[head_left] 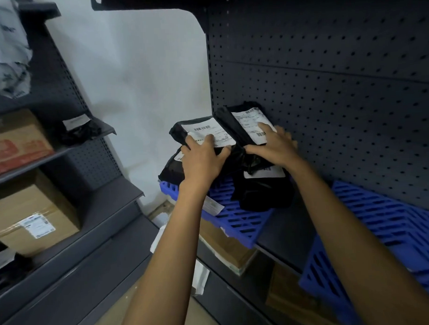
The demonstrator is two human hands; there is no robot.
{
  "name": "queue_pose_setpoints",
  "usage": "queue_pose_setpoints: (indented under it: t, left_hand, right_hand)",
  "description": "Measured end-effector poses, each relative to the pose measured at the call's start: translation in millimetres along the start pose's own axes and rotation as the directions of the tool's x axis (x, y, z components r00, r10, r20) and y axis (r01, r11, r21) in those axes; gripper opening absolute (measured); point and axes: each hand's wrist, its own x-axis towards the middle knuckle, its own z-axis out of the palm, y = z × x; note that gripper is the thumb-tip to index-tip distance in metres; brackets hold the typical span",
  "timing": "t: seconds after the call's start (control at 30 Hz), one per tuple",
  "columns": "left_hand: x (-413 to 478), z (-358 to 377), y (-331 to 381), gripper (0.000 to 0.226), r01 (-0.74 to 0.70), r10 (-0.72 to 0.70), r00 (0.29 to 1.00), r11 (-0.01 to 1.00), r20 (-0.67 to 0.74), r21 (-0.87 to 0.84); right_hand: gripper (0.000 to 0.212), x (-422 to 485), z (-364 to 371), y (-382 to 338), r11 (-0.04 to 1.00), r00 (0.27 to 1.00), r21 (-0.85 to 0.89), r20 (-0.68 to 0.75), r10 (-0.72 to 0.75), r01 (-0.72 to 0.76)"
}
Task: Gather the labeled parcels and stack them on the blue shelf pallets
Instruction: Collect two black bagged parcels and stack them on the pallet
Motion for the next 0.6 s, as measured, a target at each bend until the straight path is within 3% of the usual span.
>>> queue_pose_setpoints:
  t: [0.27, 0.47, 0.6]
  left_hand:
    - [-23.5, -22.1, -23.7, 0.057, -0.132, 0.165, 0.979, 0.962, 0.124, -0.239]
    - [-67.6, -36.4, -38.8, 0.058, -0.327, 0.358, 0.925, 0.920, 0.124, -0.215]
    - [-107.2, -38.8, -41.1, 0.052, -0.513, 0.525, 0.846, 0.850, 0.099, -0.123]
  right_hand:
    - [0.060, -56.0, -0.4, -7.2, 0.998, 0.991, -0.053, -0.130, -0.044, 0.037]
    - [0.057, -138.7, -2.5, -11.4, 0.997, 0.991, -0.070, -0.134, -0.029, 0.020]
    - [0.054, -203.5, -1.9, -8.0, 0.954, 0.985, -0.298, -0.168, -0.025, -0.026]
